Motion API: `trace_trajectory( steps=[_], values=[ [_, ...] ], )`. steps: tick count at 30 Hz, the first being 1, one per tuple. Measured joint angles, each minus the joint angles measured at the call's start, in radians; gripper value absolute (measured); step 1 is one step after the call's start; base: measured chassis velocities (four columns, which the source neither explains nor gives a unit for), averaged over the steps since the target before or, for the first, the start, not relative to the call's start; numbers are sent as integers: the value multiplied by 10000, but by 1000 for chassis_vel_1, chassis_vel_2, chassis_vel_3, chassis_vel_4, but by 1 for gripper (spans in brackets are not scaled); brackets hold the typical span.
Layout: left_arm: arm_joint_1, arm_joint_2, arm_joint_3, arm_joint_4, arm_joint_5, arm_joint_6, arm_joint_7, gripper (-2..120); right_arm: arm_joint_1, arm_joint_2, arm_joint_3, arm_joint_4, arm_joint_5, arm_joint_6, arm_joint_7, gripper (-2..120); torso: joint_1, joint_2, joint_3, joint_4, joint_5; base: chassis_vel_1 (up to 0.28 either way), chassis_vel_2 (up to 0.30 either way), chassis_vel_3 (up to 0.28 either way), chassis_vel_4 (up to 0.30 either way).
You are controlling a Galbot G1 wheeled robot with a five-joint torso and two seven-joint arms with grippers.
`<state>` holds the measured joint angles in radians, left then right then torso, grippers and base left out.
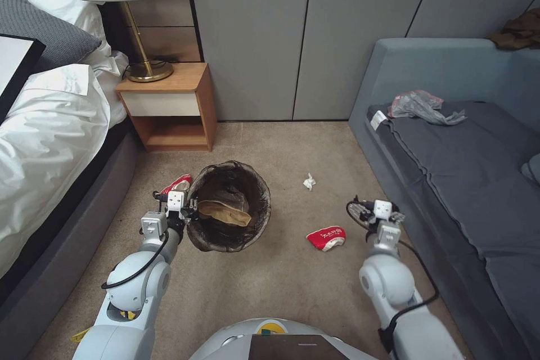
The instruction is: Pick up the trash bin, then pick up the garbage from the floor and place it into the trash bin.
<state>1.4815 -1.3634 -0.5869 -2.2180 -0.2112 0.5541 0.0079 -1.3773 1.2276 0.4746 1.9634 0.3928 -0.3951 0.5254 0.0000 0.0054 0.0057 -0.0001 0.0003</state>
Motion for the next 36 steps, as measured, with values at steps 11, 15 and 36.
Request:
trace_trajectory(
  steps=[11, 15, 36],
  values=[
    [26, -159, 140, -47, 223, 27, 56, 2, 4246, -2655, -2164, -2747, 6386, -3062, 55, 100, 0, -2, 1, 0, 0, 0, 0, 0, 0],
    [29, -183, 155, -2, 294, 26, 72, 2, 4920, -2385, -2483, -3741, 6836, -3380, -60, 100, 1, -2, 1, -1, 0, 0, 0, 0, 0],
    [202, 14, 171, -468, 93, 820, -83, 2, 5062, -81, -2103, -6151, 9171, -3442, 3217, 100, 0, 1, -1, -2, -2, 0, 0, 0, 0]
  ],
)
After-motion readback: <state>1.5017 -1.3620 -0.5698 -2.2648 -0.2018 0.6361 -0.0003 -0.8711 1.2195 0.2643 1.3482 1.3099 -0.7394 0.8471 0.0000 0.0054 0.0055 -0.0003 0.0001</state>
